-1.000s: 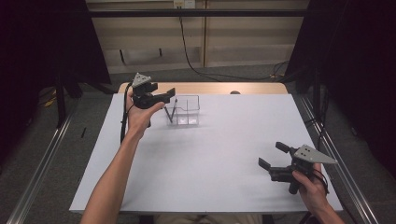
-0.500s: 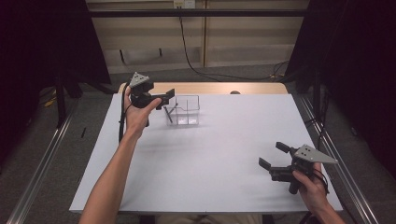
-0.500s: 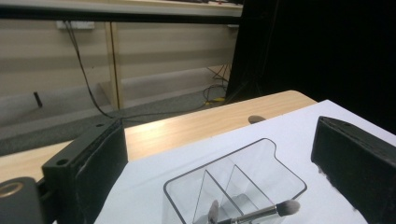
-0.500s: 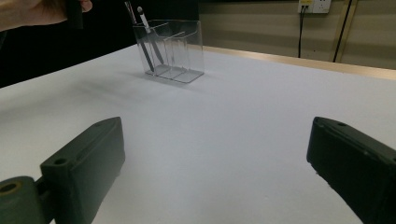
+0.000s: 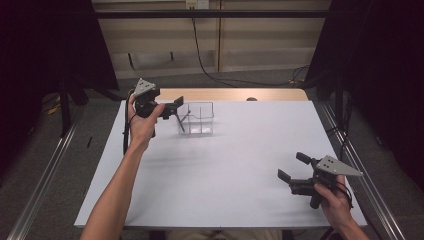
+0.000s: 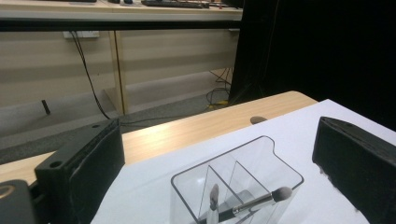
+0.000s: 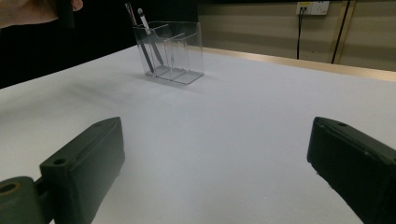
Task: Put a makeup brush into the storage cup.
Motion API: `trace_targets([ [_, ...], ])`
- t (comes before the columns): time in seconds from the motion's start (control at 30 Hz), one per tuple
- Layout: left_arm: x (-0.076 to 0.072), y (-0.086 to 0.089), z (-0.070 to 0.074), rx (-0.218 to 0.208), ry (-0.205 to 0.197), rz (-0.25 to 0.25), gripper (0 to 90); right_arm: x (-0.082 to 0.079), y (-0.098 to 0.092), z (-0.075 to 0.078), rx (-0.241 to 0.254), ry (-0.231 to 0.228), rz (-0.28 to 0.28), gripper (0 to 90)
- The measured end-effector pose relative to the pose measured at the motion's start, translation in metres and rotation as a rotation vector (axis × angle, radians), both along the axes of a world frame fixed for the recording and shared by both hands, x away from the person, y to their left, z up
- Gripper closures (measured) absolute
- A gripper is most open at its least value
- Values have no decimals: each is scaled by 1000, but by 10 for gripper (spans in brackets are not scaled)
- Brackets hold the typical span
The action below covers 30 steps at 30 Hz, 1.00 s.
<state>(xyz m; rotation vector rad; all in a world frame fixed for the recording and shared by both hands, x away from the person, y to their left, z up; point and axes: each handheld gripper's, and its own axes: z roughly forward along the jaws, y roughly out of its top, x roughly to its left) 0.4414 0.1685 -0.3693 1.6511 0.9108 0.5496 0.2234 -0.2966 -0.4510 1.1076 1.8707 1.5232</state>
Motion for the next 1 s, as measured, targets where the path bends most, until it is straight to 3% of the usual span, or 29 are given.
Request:
trace_targets([
  [0.47,-19,14,4,-1,-20,-16,18,-1,1,1,-5,-7,-4,33],
  [0.8,-31,20,-9,10,-7,2,20,-1,3,1,-9,-4,7,33],
  [1.0,-40,23,-7,15,-27,-4,22,0,3,1,-10,-5,5,33],
])
